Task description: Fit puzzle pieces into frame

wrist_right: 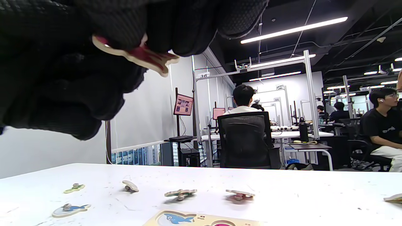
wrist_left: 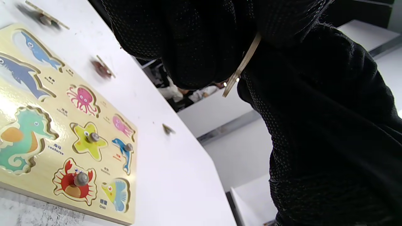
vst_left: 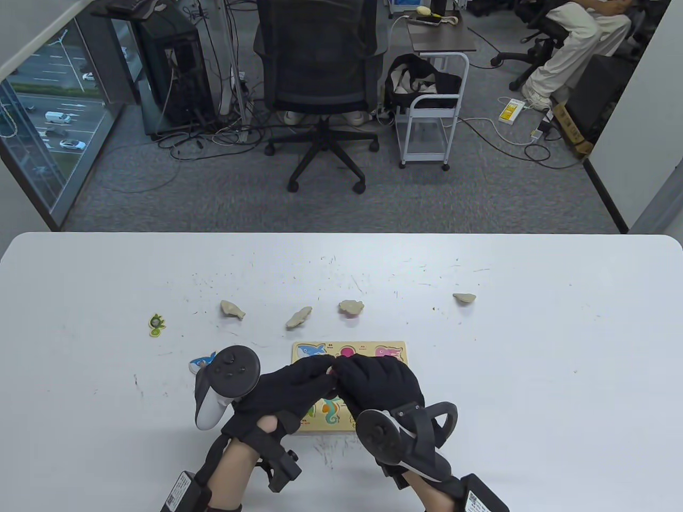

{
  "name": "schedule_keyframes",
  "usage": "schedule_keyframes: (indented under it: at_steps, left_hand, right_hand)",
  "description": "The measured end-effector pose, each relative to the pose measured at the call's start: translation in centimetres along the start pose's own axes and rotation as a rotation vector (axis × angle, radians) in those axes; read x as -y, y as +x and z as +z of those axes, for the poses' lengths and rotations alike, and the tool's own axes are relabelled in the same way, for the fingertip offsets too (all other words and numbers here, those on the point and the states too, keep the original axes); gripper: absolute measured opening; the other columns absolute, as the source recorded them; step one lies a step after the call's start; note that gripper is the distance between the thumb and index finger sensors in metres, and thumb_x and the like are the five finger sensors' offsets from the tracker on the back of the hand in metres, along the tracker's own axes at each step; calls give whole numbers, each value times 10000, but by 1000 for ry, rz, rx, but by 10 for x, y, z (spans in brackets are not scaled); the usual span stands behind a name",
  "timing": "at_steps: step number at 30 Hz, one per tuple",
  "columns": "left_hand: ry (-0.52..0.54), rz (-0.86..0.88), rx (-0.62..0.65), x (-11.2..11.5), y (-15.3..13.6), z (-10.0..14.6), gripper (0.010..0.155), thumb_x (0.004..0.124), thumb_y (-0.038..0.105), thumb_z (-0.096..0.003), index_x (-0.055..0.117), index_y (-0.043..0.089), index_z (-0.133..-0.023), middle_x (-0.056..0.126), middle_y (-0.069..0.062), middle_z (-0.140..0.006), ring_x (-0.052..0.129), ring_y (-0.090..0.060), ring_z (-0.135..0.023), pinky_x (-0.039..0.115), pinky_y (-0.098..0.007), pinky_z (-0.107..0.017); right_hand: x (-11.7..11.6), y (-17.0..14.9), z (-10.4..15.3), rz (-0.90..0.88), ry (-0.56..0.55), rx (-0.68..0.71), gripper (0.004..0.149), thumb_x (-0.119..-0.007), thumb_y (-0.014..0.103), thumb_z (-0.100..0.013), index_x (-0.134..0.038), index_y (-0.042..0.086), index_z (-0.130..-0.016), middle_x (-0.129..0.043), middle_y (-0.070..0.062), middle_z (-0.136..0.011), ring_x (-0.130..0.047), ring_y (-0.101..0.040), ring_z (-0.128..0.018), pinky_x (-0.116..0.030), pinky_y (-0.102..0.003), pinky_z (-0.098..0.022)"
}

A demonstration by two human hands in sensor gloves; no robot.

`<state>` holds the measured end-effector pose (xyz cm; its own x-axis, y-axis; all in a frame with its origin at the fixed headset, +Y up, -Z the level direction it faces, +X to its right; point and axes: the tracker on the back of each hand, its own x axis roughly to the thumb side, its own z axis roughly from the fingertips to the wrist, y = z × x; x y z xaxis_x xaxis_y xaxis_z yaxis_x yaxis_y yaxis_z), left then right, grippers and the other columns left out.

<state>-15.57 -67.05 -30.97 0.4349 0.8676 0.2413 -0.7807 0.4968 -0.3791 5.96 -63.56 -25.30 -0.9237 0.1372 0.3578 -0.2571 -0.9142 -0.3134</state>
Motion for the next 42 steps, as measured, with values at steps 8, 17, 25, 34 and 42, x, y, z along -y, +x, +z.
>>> schedule_keyframes:
  at_steps: [8,17,25,34,42]
  left_hand:
    - [181,-416,26,-8,18,11,585,742,571,-536,718,305,-1057,941,24,-992,960,-213,-870,771,-457,-709]
    - [459,-1110,-115,-15,25,21,669,656,633,-525,597,353,-1130,739,13,-1188,763,-276,-1076,653,-525,-803]
    - [481,-1057,-160,-35,15,26,704,635,643,-524,541,353,-1158,628,-21,-1250,618,-326,-1145,551,-580,-830]
    - [501,-1024,-166,-43,13,29,696,637,644,-525,549,360,-1154,646,-15,-1241,639,-323,-1137,559,-580,-828]
    - [495,-1028,-175,-43,14,29,697,639,644,-525,542,363,-1156,648,-17,-1241,641,-324,-1136,562,-580,-827]
  right_hand:
    - [2,-13,-4,-44,48,-33,447,-875,449,-475,-748,395,-900,-876,115,-885,-914,-147,-766,-725,-436,-692]
    - [-1,-30,-12,14,81,-86,439,-883,444,-470,-766,400,-892,-888,116,-878,-923,-149,-759,-730,-436,-687]
    - [-15,-43,-45,204,187,-135,440,-879,443,-471,-767,398,-894,-890,111,-879,-923,-149,-759,-729,-435,-688]
    - [-63,-74,-92,439,417,-232,438,-881,449,-466,-772,399,-887,-897,119,-867,-928,-141,-751,-732,-431,-687]
    - [-107,-96,-102,445,542,-305,437,-880,451,-464,-770,405,-885,-893,125,-871,-925,-138,-756,-725,-429,-695]
